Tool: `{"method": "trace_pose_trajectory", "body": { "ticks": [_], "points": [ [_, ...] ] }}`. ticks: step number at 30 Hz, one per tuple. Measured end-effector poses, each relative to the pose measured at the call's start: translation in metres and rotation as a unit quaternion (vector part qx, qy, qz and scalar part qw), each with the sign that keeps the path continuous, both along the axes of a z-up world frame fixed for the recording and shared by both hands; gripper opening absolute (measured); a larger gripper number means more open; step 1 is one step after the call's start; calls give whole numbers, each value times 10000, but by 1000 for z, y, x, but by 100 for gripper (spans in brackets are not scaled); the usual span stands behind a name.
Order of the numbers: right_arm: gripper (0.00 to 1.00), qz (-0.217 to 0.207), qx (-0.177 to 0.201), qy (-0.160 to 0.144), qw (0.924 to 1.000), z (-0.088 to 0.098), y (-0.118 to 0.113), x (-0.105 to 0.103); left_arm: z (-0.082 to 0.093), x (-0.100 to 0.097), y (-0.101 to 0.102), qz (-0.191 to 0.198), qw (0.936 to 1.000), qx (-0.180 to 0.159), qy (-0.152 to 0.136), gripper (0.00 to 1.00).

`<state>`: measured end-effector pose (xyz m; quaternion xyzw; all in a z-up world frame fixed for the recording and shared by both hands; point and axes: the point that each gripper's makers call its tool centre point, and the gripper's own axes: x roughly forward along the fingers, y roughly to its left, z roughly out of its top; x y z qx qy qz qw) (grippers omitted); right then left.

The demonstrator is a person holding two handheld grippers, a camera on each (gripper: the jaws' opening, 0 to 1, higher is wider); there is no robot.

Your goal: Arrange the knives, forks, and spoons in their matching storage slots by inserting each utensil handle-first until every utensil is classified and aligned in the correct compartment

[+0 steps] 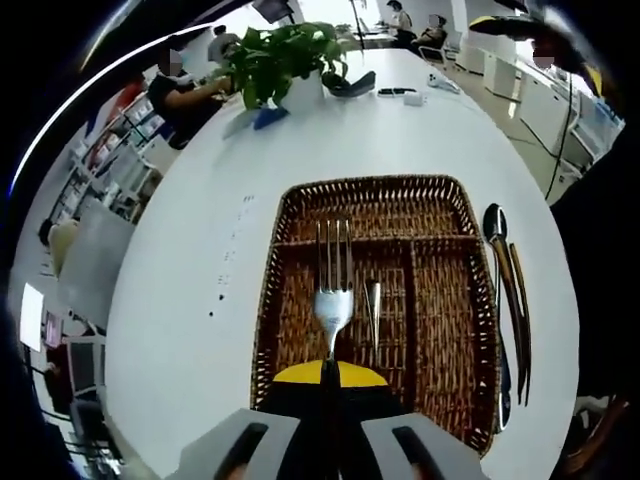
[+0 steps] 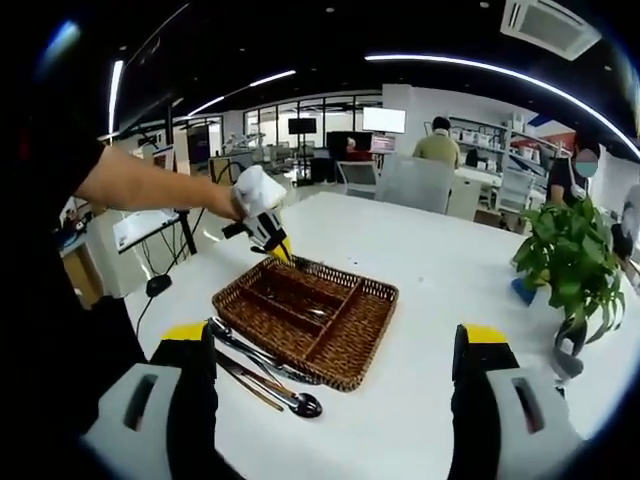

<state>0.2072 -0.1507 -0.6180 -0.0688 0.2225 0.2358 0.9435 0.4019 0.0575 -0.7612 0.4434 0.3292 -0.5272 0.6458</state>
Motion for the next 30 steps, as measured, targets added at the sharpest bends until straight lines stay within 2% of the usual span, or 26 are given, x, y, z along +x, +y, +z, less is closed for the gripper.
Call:
{"method": "trace_pose_trajectory", "body": {
  "ticks": [2,8,13,18,23,30],
  "points": [
    [99,0,-58,0,10000,-2,-1,0,-3,1,-1,-3,10000,9,24,0],
    [99,-63,117,24,9999,-2,-4,3,-20,2,-8,-13,9999,96,101,0],
    [99,-76,98,37,9999,-3,-6,4,-35,1,-4,79,9996,212,197,0],
    [99,-73,95,80,9999,-5,-8,3,-41,0,-4,98,9995,201,209,0],
    [99,-54,171,121,9998,-4,-7,5,-55,-1,-2,132,9994,251,221,0],
    [99,-12,164,159,9997,-4,-5,6,-68,0,-7,154,9991,217,341,0]
  ]
}}
